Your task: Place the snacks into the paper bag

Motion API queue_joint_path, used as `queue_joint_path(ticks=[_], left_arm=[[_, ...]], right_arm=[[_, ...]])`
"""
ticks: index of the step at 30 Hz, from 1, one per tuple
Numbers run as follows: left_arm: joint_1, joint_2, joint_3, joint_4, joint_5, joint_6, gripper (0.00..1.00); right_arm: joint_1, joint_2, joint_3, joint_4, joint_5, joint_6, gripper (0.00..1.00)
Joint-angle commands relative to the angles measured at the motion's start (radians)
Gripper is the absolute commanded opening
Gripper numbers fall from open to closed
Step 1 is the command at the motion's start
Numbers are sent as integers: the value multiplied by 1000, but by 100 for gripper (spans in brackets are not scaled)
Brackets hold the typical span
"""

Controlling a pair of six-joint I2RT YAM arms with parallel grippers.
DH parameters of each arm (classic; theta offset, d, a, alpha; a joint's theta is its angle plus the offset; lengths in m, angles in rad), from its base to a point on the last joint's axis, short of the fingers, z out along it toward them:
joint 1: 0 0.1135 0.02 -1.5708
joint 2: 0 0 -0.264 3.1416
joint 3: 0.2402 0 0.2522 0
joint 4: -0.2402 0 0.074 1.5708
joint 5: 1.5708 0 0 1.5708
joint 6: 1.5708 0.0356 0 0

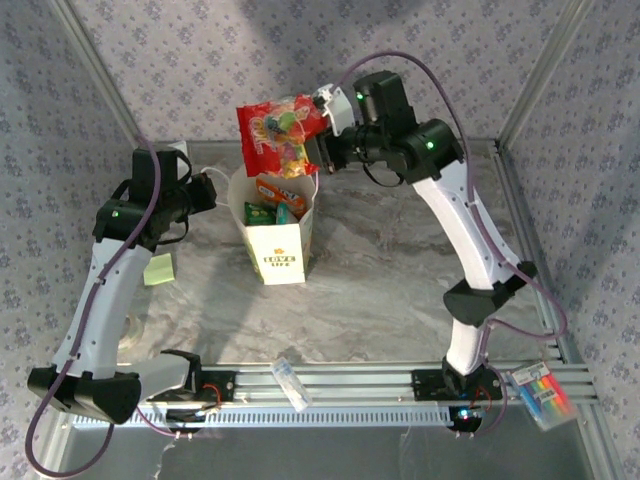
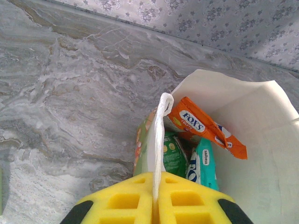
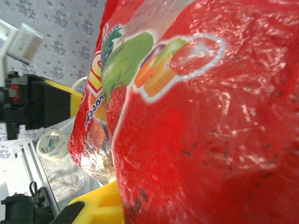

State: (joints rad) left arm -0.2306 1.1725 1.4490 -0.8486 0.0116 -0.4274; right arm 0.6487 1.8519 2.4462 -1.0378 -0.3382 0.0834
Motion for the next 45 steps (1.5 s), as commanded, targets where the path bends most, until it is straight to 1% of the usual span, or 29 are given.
queue_joint_path(ticks=[1,6,10,12,18,29,37,41,45], left_arm=[[10,-24,0,20,16,16,10],[11,-24,-1,19,19,16,10],[11,-22,-2,18,22,16,10],[13,-22,-4,20,24,16,10],[16,-22,-3,20,26,18,10],[20,-27,-7,17,28,19,10],[22,-25,-7,19,33,18,10],[23,-22,-8,22,34,17,10],[24,-21,-8,22,37,19,10]], right_arm=[[4,23,95,-21,-33,-23,0],[11,47,90,-33,-63,-38,0],[35,65,90,-57,-63,-65,0],[58,73,89,-78,-42,-94,1],[101,100,90,-123,82,-154,1],[118,125,89,-160,179,-232,1],[158,122,55,-197,284,-351,0],[165,125,44,-203,283,-378,0],[174,130,43,-227,263,-437,0]])
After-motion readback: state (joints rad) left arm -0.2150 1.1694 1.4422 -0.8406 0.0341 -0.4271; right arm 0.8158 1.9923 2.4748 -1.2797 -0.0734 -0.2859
